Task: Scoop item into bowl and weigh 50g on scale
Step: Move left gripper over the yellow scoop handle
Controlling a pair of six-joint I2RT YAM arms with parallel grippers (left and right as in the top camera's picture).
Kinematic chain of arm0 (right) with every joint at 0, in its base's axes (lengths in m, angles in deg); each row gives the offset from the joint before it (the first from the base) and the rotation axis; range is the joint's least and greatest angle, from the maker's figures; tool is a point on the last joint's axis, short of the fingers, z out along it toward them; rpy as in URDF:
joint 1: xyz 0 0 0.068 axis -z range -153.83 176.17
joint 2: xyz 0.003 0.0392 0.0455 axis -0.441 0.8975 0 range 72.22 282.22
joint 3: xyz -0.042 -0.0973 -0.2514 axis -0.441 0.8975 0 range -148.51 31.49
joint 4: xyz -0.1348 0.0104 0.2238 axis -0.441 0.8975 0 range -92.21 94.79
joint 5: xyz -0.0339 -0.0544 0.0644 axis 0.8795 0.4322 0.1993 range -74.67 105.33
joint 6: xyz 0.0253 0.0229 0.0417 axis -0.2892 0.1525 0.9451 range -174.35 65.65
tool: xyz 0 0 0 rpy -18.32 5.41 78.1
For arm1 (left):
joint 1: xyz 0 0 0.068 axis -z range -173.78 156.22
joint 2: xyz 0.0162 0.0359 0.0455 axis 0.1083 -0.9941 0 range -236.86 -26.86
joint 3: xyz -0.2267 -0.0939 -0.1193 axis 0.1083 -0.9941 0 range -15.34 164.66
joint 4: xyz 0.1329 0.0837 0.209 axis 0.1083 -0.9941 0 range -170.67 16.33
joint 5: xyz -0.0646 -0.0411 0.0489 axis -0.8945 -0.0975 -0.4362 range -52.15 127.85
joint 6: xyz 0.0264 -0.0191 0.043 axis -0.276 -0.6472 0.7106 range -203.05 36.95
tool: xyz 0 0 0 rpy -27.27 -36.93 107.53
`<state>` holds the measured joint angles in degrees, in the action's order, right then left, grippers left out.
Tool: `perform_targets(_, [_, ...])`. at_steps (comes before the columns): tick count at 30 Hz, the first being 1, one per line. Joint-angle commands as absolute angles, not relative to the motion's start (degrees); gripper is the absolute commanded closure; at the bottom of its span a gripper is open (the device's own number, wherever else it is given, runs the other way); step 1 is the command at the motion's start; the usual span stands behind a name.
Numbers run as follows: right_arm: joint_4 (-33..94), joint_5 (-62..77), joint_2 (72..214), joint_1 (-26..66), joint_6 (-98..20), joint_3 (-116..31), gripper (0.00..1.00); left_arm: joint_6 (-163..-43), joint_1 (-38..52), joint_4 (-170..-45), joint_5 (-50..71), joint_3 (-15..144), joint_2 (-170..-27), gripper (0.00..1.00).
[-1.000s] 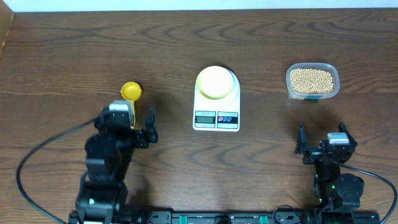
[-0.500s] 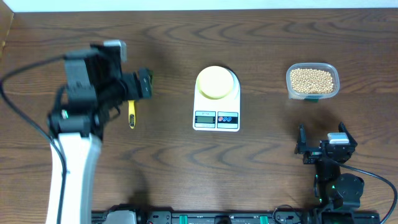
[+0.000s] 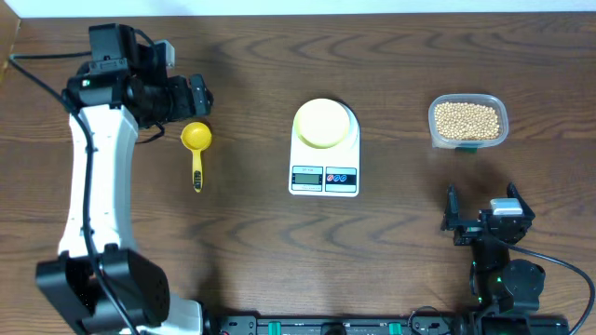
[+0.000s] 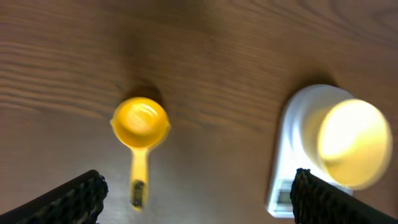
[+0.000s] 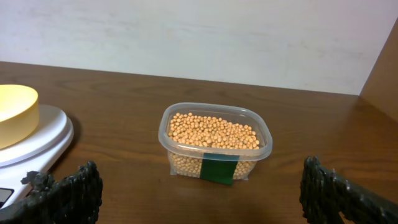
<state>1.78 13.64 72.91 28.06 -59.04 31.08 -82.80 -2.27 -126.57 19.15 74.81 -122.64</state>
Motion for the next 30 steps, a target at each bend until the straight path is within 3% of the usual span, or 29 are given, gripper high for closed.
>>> perform_targets(1, [1.95,13.46,72.52,27.51,-59.13,31.17,0.01,-81.16,-3.56,-125.46,23.96,75.64,-125.31,0.04])
perform_targets(4, [1.95,13.46,72.52,27.51,-59.15,31.17,0.01,-81.16,-4.90,-125.15,24.46,75.64,-127.85,0.04])
perform_targets(7, [1.95,13.46,72.52,27.51,-59.15,31.17,0.01,-80.97,-6.45,-124.39,24.46,75.64,-130.38,0.13])
perform_targets(9, [1.95,13.46,72.52,27.51,-59.15,31.17,0.01,-80.29,-7.45,-124.06,24.44,75.64,-132.44,0.21])
perform_targets(12, [1.95,13.46,72.52,27.51,-59.15,31.17,0.01,-80.05,-8.20,-124.08,24.44,75.64,-135.21,0.44])
perform_targets(13, [1.95,13.46,72.52,27.51,-59.15,31.17,0.01,-79.59,-8.24,-124.04,24.44,75.64,-136.31,0.46])
perform_targets(30, [1.95,13.46,72.52,27.51,-59.15,31.17,0.01,-78.85,-7.67,-121.35,25.27,75.31,-147.41,0.51])
